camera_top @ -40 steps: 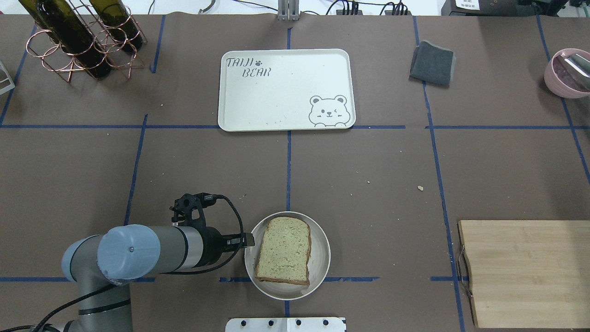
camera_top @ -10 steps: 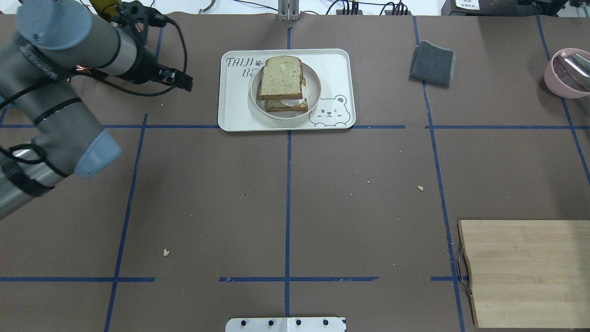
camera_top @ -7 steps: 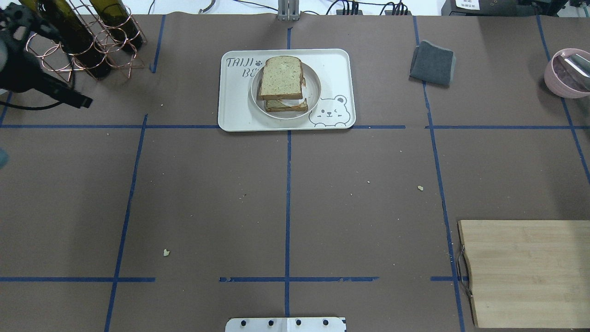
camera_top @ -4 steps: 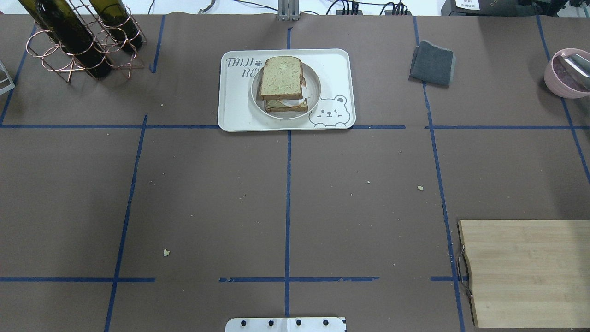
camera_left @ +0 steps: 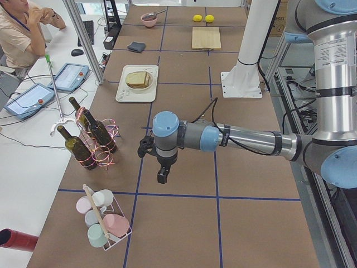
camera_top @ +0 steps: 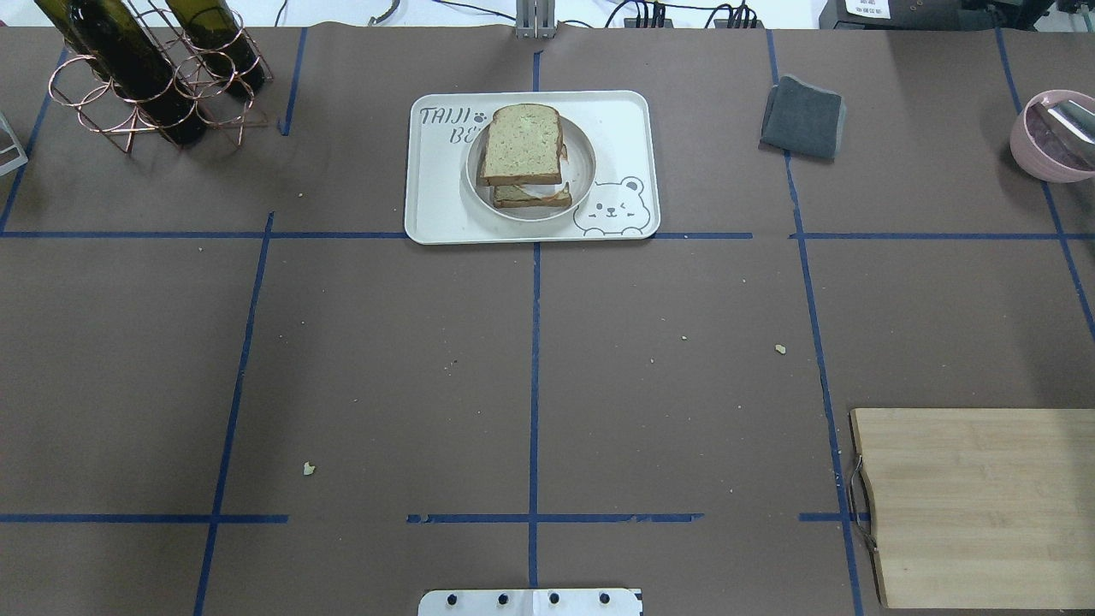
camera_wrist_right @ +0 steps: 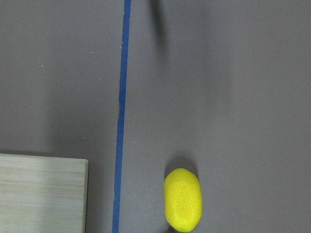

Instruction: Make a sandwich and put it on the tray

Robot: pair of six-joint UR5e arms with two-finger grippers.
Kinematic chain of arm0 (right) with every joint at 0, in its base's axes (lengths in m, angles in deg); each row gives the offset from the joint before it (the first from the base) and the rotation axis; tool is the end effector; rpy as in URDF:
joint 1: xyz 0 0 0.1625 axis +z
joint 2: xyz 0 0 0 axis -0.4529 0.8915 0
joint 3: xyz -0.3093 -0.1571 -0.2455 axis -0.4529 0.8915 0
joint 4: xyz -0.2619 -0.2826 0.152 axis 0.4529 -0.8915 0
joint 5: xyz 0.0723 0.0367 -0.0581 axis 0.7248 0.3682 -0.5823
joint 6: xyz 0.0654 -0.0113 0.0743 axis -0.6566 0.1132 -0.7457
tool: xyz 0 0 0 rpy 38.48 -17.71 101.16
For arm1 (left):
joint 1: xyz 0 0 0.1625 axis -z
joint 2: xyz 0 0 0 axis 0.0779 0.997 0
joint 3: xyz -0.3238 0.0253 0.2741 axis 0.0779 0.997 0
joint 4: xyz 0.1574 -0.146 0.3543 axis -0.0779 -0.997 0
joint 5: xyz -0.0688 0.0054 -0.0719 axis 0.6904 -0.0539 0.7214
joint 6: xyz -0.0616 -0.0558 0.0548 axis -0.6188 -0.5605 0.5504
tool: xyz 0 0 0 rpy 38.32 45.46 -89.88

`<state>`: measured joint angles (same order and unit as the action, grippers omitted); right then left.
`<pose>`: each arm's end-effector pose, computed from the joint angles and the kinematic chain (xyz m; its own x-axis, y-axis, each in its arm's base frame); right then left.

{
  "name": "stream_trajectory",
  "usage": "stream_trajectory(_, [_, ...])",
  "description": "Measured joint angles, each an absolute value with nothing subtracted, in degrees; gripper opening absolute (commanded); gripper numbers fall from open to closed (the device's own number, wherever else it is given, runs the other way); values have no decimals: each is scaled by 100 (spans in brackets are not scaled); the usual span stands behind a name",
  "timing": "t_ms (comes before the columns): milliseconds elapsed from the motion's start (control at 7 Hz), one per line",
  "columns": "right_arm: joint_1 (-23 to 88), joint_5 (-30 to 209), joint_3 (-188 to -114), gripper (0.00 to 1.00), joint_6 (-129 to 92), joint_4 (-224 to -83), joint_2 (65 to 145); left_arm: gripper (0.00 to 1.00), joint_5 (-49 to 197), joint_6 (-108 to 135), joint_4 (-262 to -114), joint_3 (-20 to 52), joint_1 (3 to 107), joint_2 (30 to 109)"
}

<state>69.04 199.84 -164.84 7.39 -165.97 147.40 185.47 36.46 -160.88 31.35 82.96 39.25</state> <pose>0.0984 -0.3161 0.6724 0.7259 -0.0370 0.6869 0.0137 0.9991 0.0393 -0.0468 -0.4205 0.6027 0.7161 0.2345 -0.6574 -0.1467 0.9714 0.1868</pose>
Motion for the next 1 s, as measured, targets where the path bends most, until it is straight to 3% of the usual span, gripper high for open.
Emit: stream_trajectory(1000, [6904,19991,-16502,100,740,-16593,14757,100,18552,3857,-16097,3232,8866,3570])
